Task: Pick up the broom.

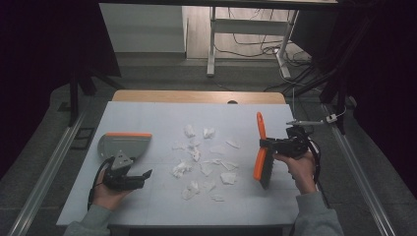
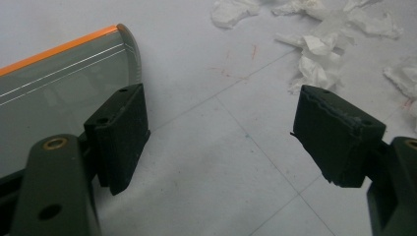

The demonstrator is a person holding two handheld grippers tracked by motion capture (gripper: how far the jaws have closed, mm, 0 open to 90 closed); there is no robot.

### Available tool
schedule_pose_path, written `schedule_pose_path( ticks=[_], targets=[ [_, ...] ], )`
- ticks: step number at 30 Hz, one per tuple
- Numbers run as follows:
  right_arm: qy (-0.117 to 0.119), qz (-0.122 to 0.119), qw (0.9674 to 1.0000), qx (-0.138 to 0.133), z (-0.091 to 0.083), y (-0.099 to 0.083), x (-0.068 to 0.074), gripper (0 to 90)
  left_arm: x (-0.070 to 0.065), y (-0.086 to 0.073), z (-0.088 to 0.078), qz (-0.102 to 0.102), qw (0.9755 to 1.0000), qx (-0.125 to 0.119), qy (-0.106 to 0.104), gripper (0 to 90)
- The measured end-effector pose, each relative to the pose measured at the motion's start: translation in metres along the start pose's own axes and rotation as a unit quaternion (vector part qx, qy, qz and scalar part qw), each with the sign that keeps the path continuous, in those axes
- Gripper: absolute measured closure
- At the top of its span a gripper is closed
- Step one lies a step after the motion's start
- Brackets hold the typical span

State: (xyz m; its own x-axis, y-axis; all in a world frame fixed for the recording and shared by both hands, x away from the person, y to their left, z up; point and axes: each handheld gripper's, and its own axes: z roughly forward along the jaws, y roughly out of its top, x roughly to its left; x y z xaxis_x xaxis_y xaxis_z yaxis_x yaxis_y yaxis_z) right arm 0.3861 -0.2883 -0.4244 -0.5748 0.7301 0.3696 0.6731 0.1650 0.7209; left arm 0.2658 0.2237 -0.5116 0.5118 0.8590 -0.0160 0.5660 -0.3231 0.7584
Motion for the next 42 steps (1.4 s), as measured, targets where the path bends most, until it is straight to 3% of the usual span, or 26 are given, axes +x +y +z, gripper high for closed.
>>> schedule_pose_path(
  ticks=[8,13,17,25,35,42],
  targets=[
    [0.038,-0.008,0.9989,-0.026,0.004,0.002,0.013,71.0,0.004,0.005,-0.003,-0.012,0.9998,-0.012,0.003,23.2],
    [0.048,-0.014,0.9983,-0.031,0.008,0.003,0.022,71.0,0.001,0.01,-0.006,-0.008,0.9998,-0.018,-0.011,23.5],
    [0.055,-0.013,0.9972,-0.05,0.008,0.006,0.029,71.0,-0.006,0.021,-0.012,-0.005,0.9989,-0.036,-0.031,23.6],
    [0.079,-0.016,0.9931,-0.086,0.014,0.008,0.042,71.0,-0.025,0.041,-0.009,0.021,0.9976,-0.043,-0.05,23.3],
    [0.073,-0.013,0.9906,-0.114,0.017,0.009,0.051,71.0,-0.057,0.069,0.005,0.055,0.9939,-0.051,-0.081,23.2],
    [0.067,-0.006,0.9886,-0.134,0.024,0.008,0.059,71.0,-0.087,0.085,0.016,0.083,0.9882,-0.052,-0.117,23.2]
  ],
)
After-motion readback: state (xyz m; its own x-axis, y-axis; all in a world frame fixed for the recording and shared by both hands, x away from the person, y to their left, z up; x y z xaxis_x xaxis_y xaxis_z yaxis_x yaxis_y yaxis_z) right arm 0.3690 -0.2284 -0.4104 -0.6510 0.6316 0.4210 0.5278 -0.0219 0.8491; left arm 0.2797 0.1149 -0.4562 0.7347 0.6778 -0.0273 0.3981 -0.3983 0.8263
